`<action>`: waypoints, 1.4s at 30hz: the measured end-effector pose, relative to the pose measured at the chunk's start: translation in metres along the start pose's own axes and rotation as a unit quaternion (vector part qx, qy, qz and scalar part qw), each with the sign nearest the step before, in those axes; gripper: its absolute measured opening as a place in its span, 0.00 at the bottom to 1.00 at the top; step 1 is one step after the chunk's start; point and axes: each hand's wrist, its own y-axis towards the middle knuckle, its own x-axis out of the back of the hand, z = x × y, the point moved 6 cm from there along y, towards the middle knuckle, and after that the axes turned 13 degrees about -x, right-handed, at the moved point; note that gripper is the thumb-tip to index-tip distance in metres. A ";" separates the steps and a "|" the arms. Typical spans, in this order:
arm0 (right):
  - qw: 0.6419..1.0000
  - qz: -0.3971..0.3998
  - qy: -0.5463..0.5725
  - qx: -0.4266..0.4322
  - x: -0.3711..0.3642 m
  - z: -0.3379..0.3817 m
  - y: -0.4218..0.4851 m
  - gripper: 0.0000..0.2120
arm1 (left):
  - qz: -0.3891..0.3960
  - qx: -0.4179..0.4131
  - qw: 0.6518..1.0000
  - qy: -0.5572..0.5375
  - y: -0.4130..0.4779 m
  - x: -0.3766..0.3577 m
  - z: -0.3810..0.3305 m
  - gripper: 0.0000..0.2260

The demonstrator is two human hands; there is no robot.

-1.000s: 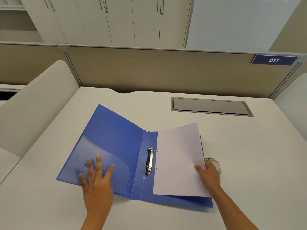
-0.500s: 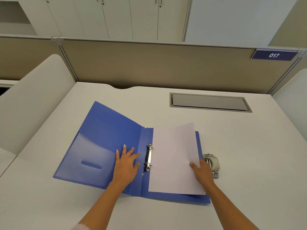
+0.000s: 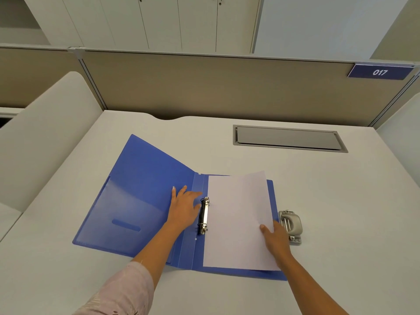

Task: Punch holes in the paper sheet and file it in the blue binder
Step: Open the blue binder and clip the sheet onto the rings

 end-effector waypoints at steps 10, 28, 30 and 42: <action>1.000 -0.002 0.012 0.000 0.004 -0.001 0.002 0.27 | 0.015 0.005 1.000 0.013 0.013 -0.002 -0.003 0.13; 0.959 -0.210 -0.116 0.150 0.009 0.016 -0.031 0.26 | -0.002 -0.004 1.000 -0.004 0.026 -0.002 0.009 0.08; 0.923 -0.251 -0.144 0.253 0.005 0.040 -0.049 0.18 | -0.002 -0.003 1.000 -0.007 0.027 -0.002 0.009 0.08; 0.932 0.109 -0.164 0.306 -0.113 0.116 -0.023 0.11 | 0.040 -0.032 0.990 -0.130 0.036 -0.007 0.018 0.05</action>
